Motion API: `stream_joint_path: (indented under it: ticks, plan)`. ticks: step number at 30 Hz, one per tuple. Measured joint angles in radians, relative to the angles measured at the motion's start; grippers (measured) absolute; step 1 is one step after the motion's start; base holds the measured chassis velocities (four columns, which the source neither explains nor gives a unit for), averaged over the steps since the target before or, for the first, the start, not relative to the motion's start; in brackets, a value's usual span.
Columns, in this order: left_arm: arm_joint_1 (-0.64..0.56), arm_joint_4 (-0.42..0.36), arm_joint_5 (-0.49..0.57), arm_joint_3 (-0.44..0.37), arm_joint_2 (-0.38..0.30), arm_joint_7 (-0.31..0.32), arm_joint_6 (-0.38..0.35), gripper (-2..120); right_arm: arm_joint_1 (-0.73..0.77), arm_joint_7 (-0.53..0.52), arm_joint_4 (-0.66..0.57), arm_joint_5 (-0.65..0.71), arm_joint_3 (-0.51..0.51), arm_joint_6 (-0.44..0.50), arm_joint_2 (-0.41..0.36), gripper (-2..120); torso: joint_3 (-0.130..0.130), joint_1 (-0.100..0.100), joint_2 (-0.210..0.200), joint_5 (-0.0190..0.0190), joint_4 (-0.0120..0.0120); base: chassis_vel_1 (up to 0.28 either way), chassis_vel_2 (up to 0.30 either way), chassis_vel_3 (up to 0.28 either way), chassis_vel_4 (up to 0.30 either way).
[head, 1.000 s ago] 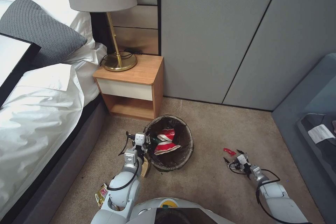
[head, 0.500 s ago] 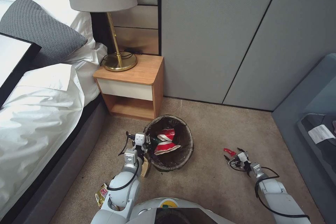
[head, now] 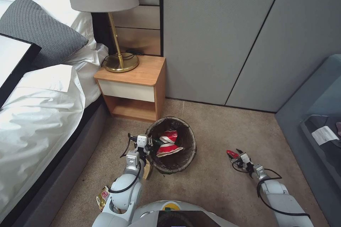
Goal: Pick up the trash bin, then pick up the garbage from the floor and place it into the trash bin.
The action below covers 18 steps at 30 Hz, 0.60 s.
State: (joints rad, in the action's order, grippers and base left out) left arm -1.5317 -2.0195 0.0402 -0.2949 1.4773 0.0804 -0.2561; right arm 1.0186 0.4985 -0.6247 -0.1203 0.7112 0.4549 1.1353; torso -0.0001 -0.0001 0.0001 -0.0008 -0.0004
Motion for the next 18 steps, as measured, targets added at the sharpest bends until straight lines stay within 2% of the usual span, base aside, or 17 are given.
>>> stream_joint_path:
  ticks: [9,10,11,13,14,16,18]
  plan:
    - [0.000,0.000,0.000,0.000,0.000,0.000,0.000,0,0.007,-0.001,-0.003,-0.008,0.002,0.008,0.019,30,0.000,0.000,0.000,0.0007,0.0005,0.000,0.000,0.000,0.000]
    - [0.000,0.000,0.000,0.000,0.000,0.000,0.000,0,0.011,-0.001,-0.005,-0.008,0.003,0.008,0.022,23,0.000,0.000,0.000,0.0008,0.0006,0.000,0.000,0.000,0.000]
    - [0.000,0.000,0.000,0.000,0.000,0.000,0.000,0,0.011,-0.001,-0.005,-0.008,0.003,0.008,0.022,23,0.000,0.000,0.000,0.0008,0.0006,0.000,0.000,0.000,0.000]
    - [0.000,0.000,0.000,0.000,0.000,0.000,0.000,0,0.015,-0.002,-0.008,-0.009,0.004,0.009,0.024,13,0.000,0.000,0.000,0.0012,0.0008,0.000,0.000,0.000,0.000]
    - [0.000,0.000,0.000,0.000,0.000,0.000,0.000,0,0.015,-0.002,-0.008,-0.009,0.004,0.009,0.024,13,0.000,0.000,0.000,0.0012,0.0008,0.000,0.000,0.000,0.000]
    - [0.000,0.000,0.000,0.000,0.000,0.000,0.000,0,0.018,-0.002,-0.011,-0.009,0.004,0.010,0.024,3,0.000,0.000,0.000,0.0017,0.0011,0.000,0.000,0.000,0.000]
    - [0.000,0.000,0.000,0.000,0.000,0.000,0.000,0,0.019,-0.002,-0.013,-0.009,0.004,0.010,0.024,0,0.000,0.000,0.000,0.0017,0.0012,0.000,0.000,0.000,0.000]
